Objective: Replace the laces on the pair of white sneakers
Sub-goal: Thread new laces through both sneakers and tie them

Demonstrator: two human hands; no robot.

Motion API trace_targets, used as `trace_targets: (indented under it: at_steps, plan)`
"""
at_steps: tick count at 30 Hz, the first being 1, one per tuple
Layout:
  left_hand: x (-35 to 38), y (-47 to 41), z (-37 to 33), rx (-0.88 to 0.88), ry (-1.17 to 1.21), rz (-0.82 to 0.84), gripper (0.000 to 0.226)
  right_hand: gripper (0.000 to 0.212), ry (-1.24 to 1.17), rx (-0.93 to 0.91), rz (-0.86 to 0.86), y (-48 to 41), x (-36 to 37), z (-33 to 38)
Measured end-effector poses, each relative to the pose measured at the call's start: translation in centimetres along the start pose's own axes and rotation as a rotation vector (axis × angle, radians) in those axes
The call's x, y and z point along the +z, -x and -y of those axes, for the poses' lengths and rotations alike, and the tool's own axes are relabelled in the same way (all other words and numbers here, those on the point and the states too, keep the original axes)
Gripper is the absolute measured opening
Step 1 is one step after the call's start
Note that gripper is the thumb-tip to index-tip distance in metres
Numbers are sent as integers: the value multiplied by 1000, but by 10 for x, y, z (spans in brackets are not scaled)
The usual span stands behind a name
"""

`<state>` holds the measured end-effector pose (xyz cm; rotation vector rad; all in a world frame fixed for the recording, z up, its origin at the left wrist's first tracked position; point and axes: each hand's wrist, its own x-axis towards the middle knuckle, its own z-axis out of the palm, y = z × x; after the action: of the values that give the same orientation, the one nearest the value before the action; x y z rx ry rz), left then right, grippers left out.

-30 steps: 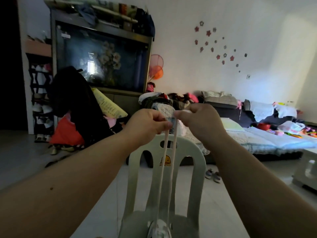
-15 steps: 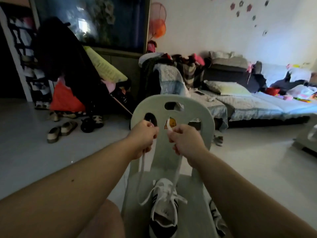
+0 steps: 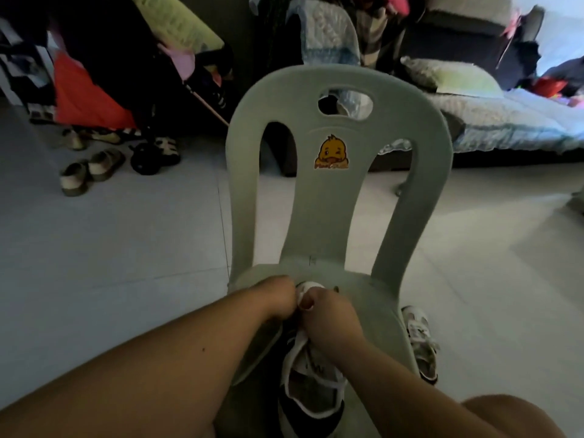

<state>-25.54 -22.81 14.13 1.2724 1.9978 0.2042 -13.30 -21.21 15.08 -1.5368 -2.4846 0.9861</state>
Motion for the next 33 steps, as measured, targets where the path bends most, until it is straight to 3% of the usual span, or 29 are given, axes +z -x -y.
trace_targets:
  at_steps: [6,12,15,21,24,27,33]
  plan:
    - [-4,3,6,-65,51,62,39,7,-10,-19,-18,-6,6,-9]
    - [-16,13,9,-88,166,170,18,11,27,-34,-29,-3,7,-9]
    - [-24,16,12,-123,276,185,26,7,82,-11,-20,-7,9,-10]
    - [-42,25,23,-173,586,213,28,32,119,33,-39,-14,14,-12]
    - [-43,35,20,-130,489,115,30,30,52,13,-36,-11,7,-12]
    - [-48,50,4,-12,494,-107,23,22,-152,8,-86,-6,-13,-5]
    - [-93,92,-51,312,860,-452,28,29,-581,-118,-348,15,-89,37]
